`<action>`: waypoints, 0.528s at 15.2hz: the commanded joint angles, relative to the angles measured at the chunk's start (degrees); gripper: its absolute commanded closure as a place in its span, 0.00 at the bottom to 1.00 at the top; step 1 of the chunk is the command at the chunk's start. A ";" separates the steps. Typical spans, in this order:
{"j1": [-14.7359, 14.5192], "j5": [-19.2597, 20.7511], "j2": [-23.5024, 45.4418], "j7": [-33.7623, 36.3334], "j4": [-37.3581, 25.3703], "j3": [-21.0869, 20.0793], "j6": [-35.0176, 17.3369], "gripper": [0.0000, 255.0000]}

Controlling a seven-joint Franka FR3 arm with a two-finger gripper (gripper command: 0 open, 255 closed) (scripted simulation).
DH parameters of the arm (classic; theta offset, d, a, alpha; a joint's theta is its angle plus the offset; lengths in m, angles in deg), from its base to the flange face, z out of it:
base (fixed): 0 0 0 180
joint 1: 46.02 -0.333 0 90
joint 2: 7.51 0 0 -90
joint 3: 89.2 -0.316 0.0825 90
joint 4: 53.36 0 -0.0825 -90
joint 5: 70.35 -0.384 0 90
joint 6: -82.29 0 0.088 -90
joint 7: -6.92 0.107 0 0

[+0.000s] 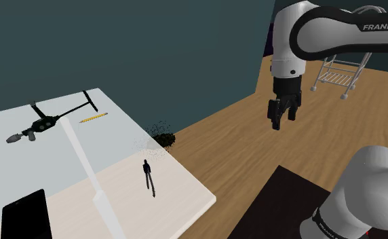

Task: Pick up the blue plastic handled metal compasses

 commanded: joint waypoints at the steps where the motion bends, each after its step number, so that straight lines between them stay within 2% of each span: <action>1: 0.00 0.00 0.00 0.00 0.00 0.00 0.00 0.00; 8: -4.85 -4.71 11.96 3.65 -8.42 -6.52 -1.82 0.00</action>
